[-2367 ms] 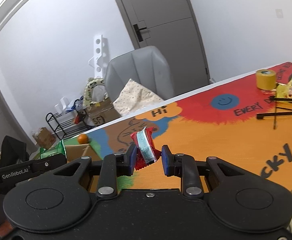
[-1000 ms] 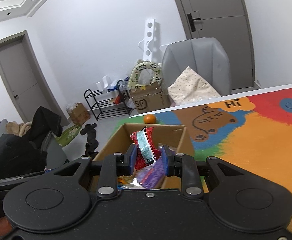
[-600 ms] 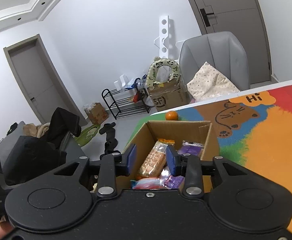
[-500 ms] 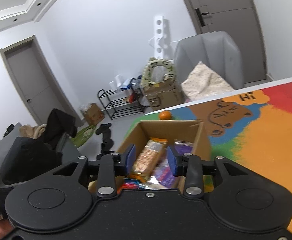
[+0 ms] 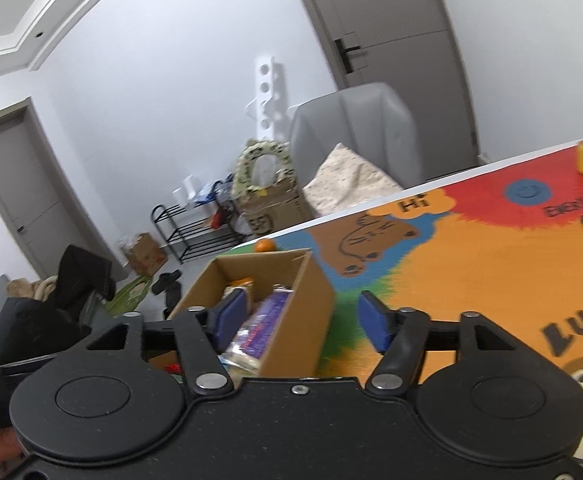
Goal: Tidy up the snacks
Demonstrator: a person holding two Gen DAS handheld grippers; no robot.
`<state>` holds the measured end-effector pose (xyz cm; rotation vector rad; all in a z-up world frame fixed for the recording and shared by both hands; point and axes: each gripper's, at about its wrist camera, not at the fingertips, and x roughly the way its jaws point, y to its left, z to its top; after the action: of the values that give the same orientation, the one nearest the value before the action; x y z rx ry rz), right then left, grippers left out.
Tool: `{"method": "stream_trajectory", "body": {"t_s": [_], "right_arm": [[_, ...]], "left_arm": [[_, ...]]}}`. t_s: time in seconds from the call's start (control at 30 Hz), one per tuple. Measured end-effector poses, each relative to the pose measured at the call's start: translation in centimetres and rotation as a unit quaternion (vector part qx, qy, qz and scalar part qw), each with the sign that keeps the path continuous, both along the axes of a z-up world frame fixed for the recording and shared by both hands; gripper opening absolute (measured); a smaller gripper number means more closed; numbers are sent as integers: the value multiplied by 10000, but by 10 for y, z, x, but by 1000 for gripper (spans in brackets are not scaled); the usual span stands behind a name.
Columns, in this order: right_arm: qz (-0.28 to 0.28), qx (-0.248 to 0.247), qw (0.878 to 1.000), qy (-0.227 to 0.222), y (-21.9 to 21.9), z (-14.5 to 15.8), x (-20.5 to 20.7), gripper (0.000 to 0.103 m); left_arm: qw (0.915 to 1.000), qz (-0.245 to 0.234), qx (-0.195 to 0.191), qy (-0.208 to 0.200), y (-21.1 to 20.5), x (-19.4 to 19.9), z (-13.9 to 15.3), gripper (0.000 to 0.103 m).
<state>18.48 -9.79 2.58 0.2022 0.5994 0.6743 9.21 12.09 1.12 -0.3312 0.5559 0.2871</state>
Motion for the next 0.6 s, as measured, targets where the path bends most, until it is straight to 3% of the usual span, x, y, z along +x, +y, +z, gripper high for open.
{"method": "stream_trajectory", "body": {"t_s": [0.37,0.6], "right_arm": [[-779,-112,9965,-289,-52,9,-24,97],[-1095,-178,9932,-366,-72,12,-39,103]], "left_arm": [[9993,-384,41,-18,-34,-4,9,98],[9986,-527,34,-29,-46,-14,14,99]]}}
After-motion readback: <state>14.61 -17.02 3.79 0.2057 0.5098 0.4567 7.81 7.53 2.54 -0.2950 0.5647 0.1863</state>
